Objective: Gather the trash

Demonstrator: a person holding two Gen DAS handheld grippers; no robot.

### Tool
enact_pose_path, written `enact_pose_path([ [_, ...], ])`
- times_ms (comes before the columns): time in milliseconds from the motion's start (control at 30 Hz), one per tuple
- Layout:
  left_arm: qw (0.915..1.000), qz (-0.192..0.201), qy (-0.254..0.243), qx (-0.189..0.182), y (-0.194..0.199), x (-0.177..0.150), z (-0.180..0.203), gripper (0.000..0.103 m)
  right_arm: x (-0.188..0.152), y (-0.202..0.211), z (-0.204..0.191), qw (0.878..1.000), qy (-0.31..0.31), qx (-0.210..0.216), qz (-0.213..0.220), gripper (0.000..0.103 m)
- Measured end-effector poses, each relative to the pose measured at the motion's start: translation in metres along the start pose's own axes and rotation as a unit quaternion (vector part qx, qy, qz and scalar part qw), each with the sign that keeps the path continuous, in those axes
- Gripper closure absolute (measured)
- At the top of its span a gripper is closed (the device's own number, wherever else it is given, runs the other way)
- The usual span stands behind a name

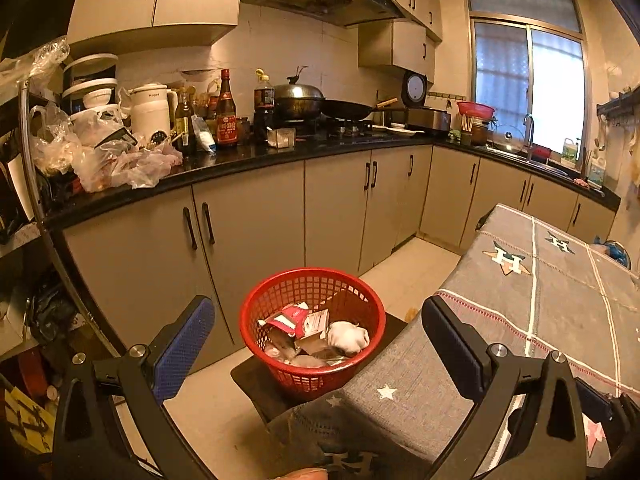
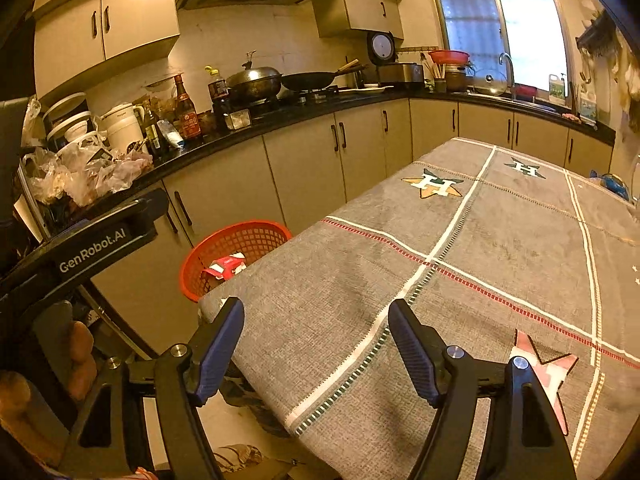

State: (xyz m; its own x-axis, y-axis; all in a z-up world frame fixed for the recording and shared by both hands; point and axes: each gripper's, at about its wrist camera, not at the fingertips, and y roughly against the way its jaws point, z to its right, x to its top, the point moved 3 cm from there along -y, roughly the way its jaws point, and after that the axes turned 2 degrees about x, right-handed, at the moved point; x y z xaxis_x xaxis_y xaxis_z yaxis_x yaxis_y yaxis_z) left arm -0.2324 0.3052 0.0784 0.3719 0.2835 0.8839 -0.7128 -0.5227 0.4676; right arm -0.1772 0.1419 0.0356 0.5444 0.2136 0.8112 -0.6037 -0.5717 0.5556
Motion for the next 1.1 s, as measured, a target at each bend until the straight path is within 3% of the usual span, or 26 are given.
enact_pose_path([
  [700, 0.9995, -0.030, 0.002, 0.005, -0.014, -0.009, -0.005, 0.000, -0.003, -0.007, -0.005, 1.000, 0.015, -0.012, -0.008, 0.023],
  [1100, 0.9996, -0.024, -0.011, 0.001, -0.011, 0.000, -0.005, 0.000, -0.006, -0.008, 0.003, 1.000, 0.009, -0.017, -0.014, 0.023],
])
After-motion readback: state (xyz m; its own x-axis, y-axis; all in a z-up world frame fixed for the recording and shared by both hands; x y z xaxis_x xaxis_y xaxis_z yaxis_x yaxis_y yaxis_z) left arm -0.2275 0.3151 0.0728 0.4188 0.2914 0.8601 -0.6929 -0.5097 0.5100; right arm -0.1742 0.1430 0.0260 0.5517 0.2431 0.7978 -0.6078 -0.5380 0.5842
